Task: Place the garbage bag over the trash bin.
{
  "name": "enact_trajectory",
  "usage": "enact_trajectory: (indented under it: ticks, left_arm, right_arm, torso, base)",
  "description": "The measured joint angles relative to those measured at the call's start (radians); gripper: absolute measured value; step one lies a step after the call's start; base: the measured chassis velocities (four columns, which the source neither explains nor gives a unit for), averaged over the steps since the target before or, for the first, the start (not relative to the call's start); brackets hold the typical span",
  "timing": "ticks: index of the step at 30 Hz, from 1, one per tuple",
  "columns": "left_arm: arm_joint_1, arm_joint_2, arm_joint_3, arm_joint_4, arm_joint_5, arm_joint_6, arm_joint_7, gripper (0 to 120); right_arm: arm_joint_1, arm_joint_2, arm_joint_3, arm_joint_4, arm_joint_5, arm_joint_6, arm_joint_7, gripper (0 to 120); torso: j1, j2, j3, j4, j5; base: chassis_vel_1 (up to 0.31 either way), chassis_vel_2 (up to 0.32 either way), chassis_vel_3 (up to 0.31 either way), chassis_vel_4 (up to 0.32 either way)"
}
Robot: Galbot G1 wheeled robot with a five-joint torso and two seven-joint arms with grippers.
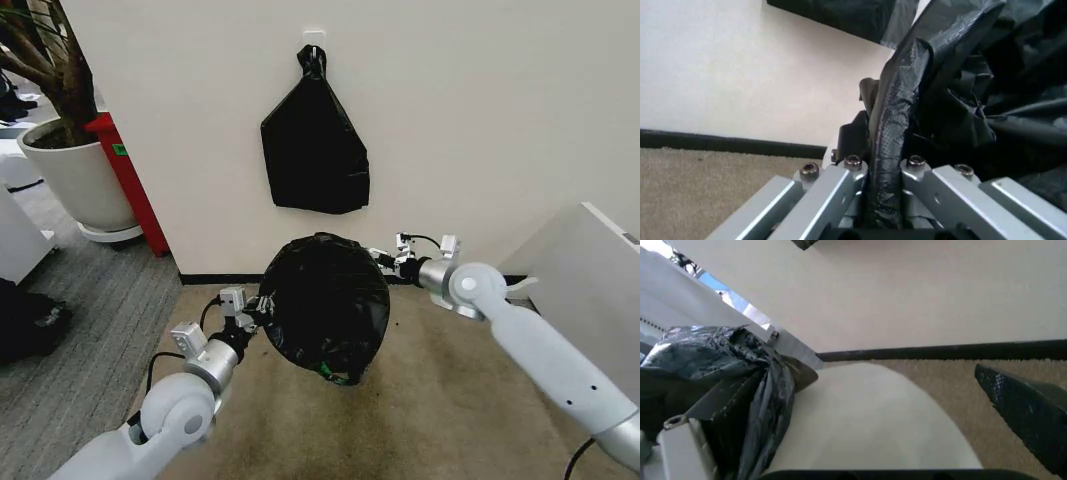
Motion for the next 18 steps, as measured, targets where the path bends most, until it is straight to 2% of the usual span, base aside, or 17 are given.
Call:
enact_trajectory:
  ticks: [8, 18]
  left_arm:
    - [0.011, -0.003, 0.0, -0.007, -0.001, 0.0, 0.0, 1]
    - [0.005, -0.007, 0.0, 0.013, -0.003, -0.002, 0.0, 1]
  right_arm:
    - [-0.007, 0.004, -0.023, -0.028, -0.073, 0.034, -0.031, 100]
    - [-0.032, -0.041, 0.029, 0.065, 0.019, -0.01, 0.02, 100]
  torso:
    - [0.0, 0.0, 0.0, -0.0001, 0.0001]
    - [0.0, 0.0, 0.0, -0.0001, 0.0]
  base:
    - [0.0, 0.0, 0.0, 0.0]
    - [0.0, 0.0, 0.0, 0.0]
